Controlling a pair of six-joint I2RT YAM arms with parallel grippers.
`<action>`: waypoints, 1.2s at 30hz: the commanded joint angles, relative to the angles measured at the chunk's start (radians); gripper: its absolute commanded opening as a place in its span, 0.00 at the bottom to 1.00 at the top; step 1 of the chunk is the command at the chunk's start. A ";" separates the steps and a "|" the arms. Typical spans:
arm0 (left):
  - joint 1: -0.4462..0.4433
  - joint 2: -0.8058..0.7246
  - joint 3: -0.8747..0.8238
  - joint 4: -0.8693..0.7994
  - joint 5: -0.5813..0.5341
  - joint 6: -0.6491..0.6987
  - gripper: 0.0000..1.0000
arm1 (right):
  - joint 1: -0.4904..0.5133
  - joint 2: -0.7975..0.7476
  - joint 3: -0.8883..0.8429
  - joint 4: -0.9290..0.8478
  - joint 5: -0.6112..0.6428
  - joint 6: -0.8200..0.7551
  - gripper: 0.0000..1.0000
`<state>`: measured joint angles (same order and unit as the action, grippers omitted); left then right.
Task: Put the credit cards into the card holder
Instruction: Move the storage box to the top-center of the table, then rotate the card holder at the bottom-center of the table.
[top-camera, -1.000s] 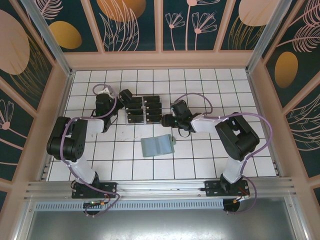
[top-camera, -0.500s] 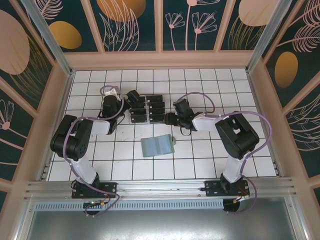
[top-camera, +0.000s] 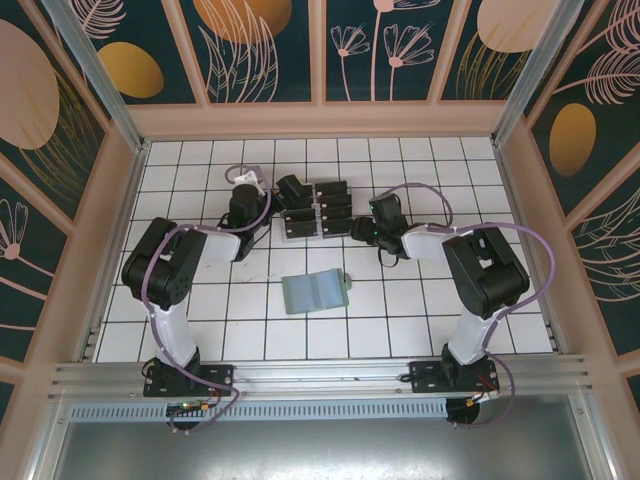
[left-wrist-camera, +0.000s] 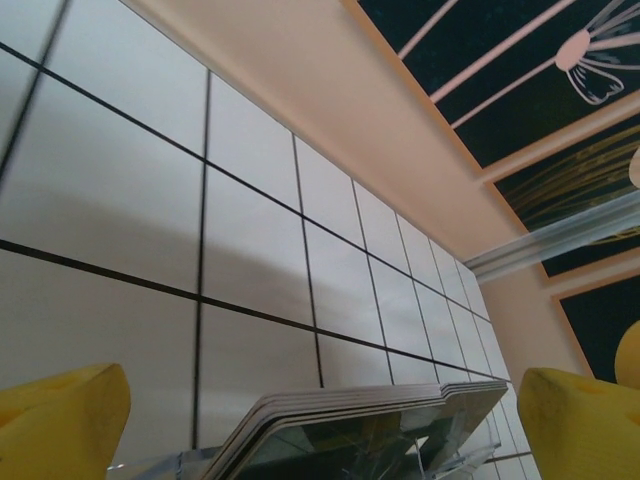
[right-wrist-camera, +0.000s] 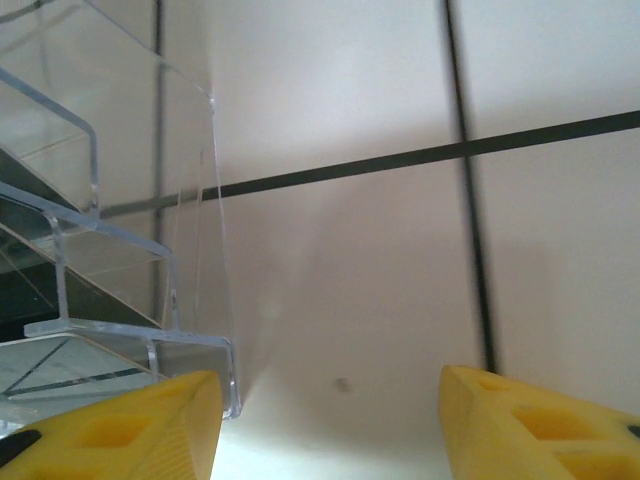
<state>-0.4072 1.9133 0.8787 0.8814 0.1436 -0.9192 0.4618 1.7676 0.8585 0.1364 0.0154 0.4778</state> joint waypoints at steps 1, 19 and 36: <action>-0.059 0.046 0.067 -0.010 0.047 -0.033 0.99 | -0.017 -0.029 -0.035 0.005 0.025 0.008 0.59; -0.149 0.123 0.304 -0.154 0.018 0.055 0.99 | -0.085 -0.333 -0.173 -0.058 0.004 0.017 0.60; -0.041 -0.089 0.157 -0.274 -0.051 0.138 0.99 | 0.190 -0.557 -0.271 -0.155 -0.046 0.125 0.59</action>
<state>-0.4698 1.8908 1.0683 0.6594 0.1207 -0.8188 0.5930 1.2247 0.6155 0.0101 -0.0341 0.5583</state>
